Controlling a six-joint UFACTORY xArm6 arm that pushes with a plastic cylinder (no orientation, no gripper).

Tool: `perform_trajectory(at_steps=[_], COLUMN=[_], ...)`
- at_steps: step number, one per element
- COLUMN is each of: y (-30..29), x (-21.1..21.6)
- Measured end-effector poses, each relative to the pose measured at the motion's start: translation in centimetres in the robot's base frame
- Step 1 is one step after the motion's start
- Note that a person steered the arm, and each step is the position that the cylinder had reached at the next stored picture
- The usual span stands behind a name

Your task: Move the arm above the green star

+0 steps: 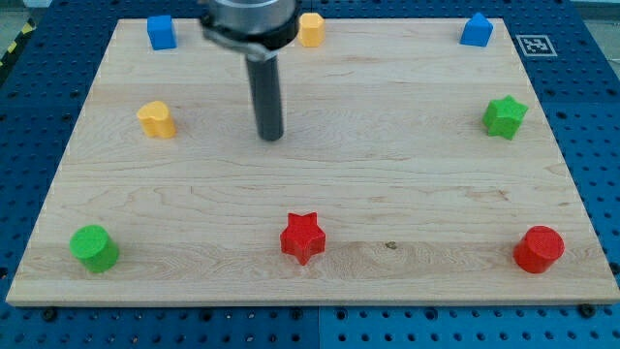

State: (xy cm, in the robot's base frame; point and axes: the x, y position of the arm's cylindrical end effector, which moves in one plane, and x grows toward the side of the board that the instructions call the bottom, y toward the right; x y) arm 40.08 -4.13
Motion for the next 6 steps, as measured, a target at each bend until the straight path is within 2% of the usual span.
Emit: perform_trajectory(at_steps=[2, 3, 4, 5, 6], y=[10.9, 11.2, 17.1, 25.4, 30.4], x=[-6.4, -6.6, -6.6, -6.6, -5.9])
